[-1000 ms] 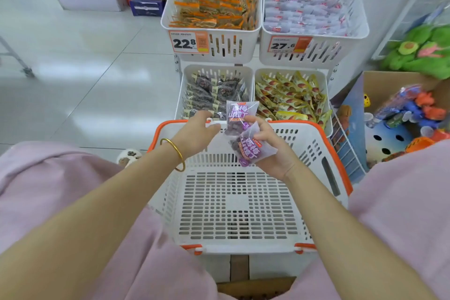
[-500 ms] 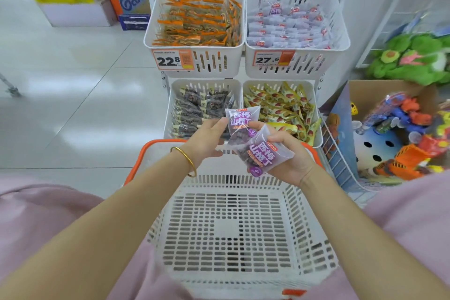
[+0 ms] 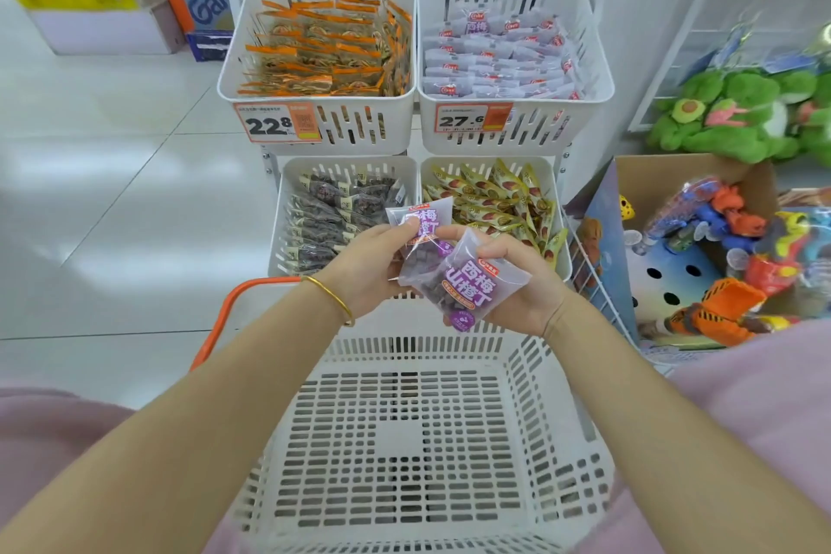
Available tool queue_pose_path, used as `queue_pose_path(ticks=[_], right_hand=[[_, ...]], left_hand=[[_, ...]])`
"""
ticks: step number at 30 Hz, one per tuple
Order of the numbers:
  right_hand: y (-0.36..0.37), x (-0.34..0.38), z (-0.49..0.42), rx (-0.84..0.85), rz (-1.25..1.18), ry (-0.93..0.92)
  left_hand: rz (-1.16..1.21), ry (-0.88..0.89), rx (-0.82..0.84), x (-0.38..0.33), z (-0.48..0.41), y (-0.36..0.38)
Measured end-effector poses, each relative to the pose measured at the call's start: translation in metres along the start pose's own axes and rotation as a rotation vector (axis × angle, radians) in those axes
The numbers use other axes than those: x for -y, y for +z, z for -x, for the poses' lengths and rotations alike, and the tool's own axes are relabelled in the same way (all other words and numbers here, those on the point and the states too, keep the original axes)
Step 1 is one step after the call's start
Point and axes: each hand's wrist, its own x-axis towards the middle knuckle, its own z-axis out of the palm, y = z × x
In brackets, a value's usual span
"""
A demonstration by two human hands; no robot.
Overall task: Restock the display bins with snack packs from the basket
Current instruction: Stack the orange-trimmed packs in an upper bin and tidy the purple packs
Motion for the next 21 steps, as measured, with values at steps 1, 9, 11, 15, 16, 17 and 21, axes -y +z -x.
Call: queue_pose_path(ticks=[1,9,11,15,16,17,21], right_hand=[[-0.001,0.001,-0.001,0.009,-0.012,0.003],[-0.013,-0.002,-0.014,0.052,-0.191,0.067],[-0.013,-0.002,-0.014,0.054,-0.229,0.057],[-0.018,0.000,-0.008,0.066,-0.215,0.045],[-0.019,0.001,-0.008,0.064,-0.204,0.053],[-0.020,0.003,-0.007,0.060,-0.193,0.063],[-0.024,0.011,-0.008,-0.079,-0.103,0.116]], left_hand=[[0.044,0.017,0.022,-0.001,-0.001,0.001],[0.207,0.187,-0.099,-0.003,-0.018,-0.018],[0.226,0.171,-0.109,-0.003,-0.020,-0.024],[0.104,0.169,-0.107,-0.005,-0.025,-0.030],[0.055,0.175,-0.127,-0.004,-0.026,-0.031],[0.026,0.175,-0.149,-0.005,-0.027,-0.031],[-0.084,0.205,-0.194,-0.009,-0.031,-0.025]])
